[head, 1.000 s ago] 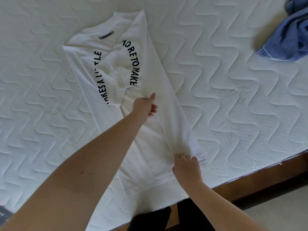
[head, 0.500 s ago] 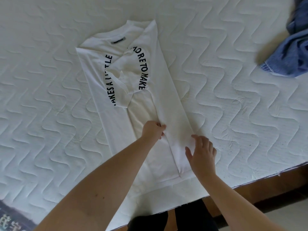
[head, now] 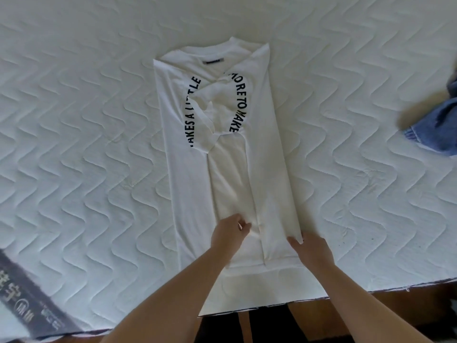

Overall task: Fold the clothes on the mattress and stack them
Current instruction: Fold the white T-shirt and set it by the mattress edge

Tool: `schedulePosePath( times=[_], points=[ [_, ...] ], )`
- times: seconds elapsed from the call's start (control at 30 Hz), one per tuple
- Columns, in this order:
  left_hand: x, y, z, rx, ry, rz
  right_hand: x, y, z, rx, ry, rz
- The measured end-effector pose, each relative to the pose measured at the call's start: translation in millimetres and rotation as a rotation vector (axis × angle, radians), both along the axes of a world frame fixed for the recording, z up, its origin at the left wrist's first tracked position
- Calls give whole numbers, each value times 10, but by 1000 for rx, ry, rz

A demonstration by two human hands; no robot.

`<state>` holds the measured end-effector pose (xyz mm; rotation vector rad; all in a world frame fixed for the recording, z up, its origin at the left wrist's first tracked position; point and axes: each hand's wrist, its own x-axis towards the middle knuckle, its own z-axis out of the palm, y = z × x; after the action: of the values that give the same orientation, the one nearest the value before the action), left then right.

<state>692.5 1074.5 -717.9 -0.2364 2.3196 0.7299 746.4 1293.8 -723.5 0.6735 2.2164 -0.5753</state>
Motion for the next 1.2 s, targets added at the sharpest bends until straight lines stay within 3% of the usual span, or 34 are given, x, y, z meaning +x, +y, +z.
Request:
schedulePosePath(
  times=[0.13, 0.23, 0.33, 0.43, 0.6, 0.77, 0.9, 1.07, 1.2],
  points=[
    [141, -467, 83, 48, 261, 158, 67, 25, 12, -44, -13, 24],
    [313, -838, 105, -57, 396, 322, 123, 35, 27, -116, 20, -5],
    [518, -1154, 49, -250, 206, 558, 224, 41, 3, -172, 74, -81],
    [712, -1340, -8, -225, -81, 625, 360, 12, -24, -269, 93, -284],
    [969, -1335, 2, -54, -155, 479, 508, -84, -19, -408, 73, -606],
    [1179, -1332, -3, 174, -190, 741, 533, -166, 1, -426, 124, -757],
    [1284, -1463, 14, 232, -182, 780, 579, -149, 2, -353, 185, -708],
    [1345, -1443, 25, -98, 71, 476, 606, -234, -12, -133, 196, -501],
    [1427, -1268, -13, -261, 374, -151, 643, -298, -33, -108, 206, -493]
  ],
)
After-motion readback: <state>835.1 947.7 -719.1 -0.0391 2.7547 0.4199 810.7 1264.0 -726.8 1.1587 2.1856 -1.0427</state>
